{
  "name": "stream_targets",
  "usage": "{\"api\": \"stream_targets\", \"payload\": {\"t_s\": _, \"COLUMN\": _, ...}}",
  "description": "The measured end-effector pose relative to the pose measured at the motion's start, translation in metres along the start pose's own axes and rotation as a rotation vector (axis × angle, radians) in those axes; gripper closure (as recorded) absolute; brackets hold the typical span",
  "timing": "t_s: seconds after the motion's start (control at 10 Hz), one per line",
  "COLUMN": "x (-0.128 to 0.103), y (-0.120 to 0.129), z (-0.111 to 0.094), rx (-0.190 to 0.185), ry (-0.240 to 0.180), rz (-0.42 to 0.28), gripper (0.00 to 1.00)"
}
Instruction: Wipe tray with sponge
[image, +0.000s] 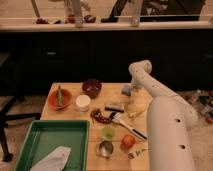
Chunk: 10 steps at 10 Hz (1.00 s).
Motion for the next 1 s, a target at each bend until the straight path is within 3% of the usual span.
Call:
{"api": "stream_targets", "payload": {"t_s": 0.2, "x": 0.0005, "y": 0.0007, "z": 0.0021, "rx": -0.010, "ry": 0.006, "rz": -0.006, "gripper": 0.20}}
{"api": "stream_targets", "payload": {"t_s": 0.4, "x": -0.0002, "y": 0.0023, "z": 0.0027, "rx": -0.020, "ry": 0.008, "rz": -0.014, "gripper": 0.31}}
{"api": "stream_targets", "payload": {"t_s": 0.5, "x": 0.0002, "y": 0.0048, "z": 0.0021, "rx": -0.033, "ry": 0.010, "rz": -0.017, "gripper": 0.42}}
{"api": "stream_targets", "payload": {"t_s": 1.0, "x": 0.0010, "y": 0.0030, "z": 0.0006, "rx": -0.027, "ry": 0.011, "rz": -0.019, "gripper": 0.92}}
